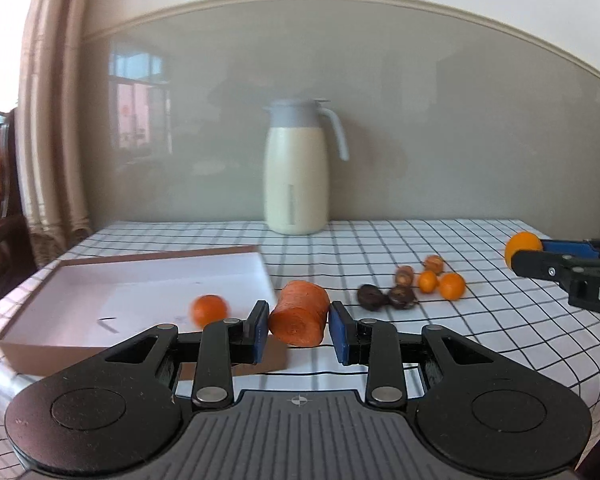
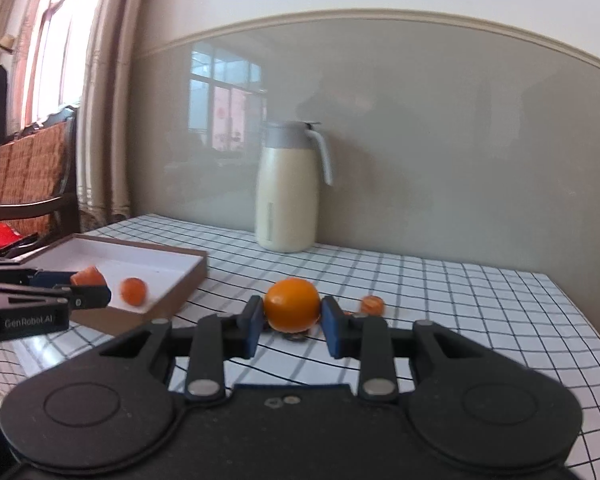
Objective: Organize fruits
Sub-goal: 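Carry the carrot piece in the left gripper over the box while the right carries the orange there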
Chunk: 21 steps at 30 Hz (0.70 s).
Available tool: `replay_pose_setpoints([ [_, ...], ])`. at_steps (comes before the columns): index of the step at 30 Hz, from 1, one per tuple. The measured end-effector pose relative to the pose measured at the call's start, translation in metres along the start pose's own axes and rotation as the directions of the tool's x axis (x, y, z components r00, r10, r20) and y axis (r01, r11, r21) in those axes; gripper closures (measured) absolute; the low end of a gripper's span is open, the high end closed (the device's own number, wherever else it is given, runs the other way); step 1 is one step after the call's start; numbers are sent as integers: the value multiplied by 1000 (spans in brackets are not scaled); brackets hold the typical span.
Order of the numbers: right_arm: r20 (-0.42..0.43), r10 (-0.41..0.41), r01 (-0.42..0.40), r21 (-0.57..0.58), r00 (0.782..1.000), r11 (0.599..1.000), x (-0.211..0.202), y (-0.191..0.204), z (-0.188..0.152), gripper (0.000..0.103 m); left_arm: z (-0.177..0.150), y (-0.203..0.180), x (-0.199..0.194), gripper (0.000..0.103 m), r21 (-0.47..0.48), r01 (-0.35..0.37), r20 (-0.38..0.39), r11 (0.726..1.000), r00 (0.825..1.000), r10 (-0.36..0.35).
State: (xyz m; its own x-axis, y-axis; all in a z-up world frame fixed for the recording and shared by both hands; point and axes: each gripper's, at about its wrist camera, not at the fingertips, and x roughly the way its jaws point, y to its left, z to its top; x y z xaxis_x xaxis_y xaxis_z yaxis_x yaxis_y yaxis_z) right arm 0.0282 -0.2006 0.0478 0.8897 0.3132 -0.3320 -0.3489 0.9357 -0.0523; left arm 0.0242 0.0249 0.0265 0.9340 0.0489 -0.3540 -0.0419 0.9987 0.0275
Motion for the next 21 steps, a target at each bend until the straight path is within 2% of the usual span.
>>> replay_pose_setpoints([
  [11, 48, 133, -129, -73, 990, 989, -5, 56, 24, 80, 3, 55, -30, 70, -45, -115, 31, 992, 993, 116],
  [21, 73, 225, -215, -126, 972, 968, 14, 99, 47, 80, 7, 96, -37, 70, -70, -196, 49, 978, 979, 199],
])
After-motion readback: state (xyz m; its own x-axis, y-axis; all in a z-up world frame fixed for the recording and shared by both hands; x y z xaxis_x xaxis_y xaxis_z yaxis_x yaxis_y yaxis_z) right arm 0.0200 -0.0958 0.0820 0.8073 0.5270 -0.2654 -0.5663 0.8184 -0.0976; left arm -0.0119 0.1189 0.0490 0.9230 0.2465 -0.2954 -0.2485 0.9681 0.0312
